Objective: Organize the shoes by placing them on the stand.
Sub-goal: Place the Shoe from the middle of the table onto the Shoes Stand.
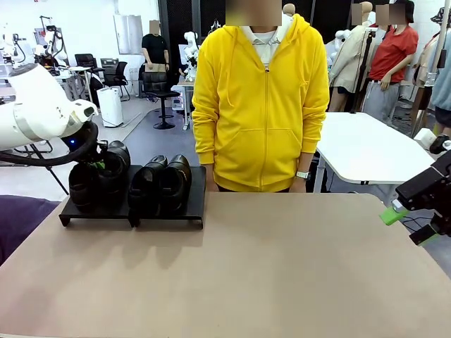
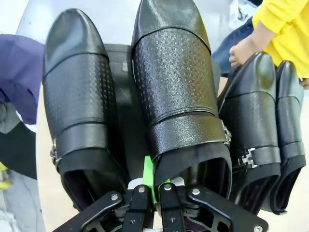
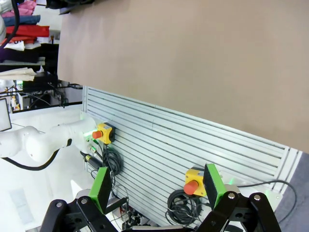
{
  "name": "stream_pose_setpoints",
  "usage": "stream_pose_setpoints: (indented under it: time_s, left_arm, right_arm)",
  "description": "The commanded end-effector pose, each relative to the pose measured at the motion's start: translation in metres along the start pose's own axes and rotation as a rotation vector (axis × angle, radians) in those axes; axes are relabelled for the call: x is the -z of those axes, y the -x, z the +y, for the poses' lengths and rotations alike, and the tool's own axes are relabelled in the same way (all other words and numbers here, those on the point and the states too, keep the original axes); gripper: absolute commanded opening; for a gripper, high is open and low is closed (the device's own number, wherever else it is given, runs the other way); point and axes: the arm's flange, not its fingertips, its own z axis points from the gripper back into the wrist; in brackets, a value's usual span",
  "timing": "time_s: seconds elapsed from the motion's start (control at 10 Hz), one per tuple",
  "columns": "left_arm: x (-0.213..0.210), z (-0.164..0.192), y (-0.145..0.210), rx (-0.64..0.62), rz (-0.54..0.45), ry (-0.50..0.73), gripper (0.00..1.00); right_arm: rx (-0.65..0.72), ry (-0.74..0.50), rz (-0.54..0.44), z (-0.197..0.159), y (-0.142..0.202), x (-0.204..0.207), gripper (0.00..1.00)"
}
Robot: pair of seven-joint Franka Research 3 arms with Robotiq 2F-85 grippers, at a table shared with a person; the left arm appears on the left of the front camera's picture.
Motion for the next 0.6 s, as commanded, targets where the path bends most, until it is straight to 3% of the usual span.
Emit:
stream_pose_setpoints:
  time_s: [0.0, 0.4, 0.5]
  left_arm:
    - [-0.008, -0.0024, 0.011, 0.028, 0.015, -0.004, 0.0]
    - [0.0003, -0.0005, 0.0169, 0.005, 0.073, -0.038, 0.0]
    - [0.0015, -0.0019, 0.0159, -0.001, 0.084, -0.036, 0.04]
  right_arm:
    - [-0.011, -0.026, -0.004, 0.0017, -0.0015, -0.0023, 1.0]
    - [-0.011, -0.026, -0.004, 0.0017, -0.0015, -0.0023, 1.0]
    - [-0.011, -0.026, -0.004, 0.0017, -0.0015, -0.0023, 1.0]
